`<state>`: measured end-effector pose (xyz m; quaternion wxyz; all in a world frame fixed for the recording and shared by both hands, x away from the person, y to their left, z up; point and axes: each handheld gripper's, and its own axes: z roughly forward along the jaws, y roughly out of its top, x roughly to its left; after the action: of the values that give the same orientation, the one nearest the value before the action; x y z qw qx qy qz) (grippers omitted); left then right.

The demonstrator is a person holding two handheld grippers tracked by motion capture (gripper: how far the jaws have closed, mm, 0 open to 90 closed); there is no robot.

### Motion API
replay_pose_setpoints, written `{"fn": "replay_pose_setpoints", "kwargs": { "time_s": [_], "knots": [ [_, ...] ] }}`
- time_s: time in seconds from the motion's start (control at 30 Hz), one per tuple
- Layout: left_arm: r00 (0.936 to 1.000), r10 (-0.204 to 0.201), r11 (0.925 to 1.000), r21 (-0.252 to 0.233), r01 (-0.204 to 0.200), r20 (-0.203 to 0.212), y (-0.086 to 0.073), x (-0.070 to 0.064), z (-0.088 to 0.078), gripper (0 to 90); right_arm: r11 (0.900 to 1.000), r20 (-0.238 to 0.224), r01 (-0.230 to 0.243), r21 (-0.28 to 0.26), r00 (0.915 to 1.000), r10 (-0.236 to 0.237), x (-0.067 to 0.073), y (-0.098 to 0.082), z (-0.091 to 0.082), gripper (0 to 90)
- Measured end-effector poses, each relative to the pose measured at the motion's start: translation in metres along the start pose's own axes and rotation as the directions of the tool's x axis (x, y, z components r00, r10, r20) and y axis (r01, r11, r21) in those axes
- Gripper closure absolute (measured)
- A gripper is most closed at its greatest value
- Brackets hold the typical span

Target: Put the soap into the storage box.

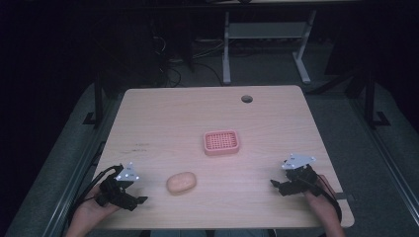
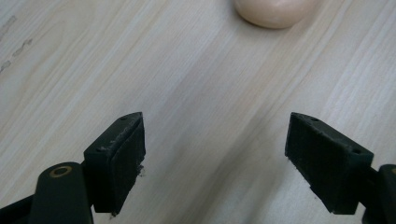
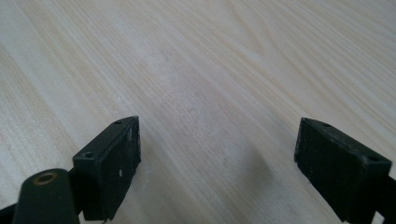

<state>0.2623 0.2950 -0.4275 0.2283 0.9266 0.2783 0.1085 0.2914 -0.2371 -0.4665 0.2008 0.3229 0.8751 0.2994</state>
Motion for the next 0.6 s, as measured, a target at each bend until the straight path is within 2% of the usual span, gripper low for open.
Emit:
{"fn": "replay_pose_setpoints", "kwargs": {
  "time_s": [0.43,0.6],
  "knots": [
    [0.999,0.042,0.9991,0.007,-0.042,0.015,0.017,-0.006,0.003,20.2,1.0,-0.002,-0.007,0.001,1.0,0.007,0.001,-0.001,-0.002,14.0],
    [0.9974,0.064,0.9977,0.021,-0.065,0.031,0.03,-0.008,0.006,20.2,1.0,-0.004,-0.004,-0.006,1.0,0.004,0.002,-0.001,-0.002,14.0]
  ]
}}
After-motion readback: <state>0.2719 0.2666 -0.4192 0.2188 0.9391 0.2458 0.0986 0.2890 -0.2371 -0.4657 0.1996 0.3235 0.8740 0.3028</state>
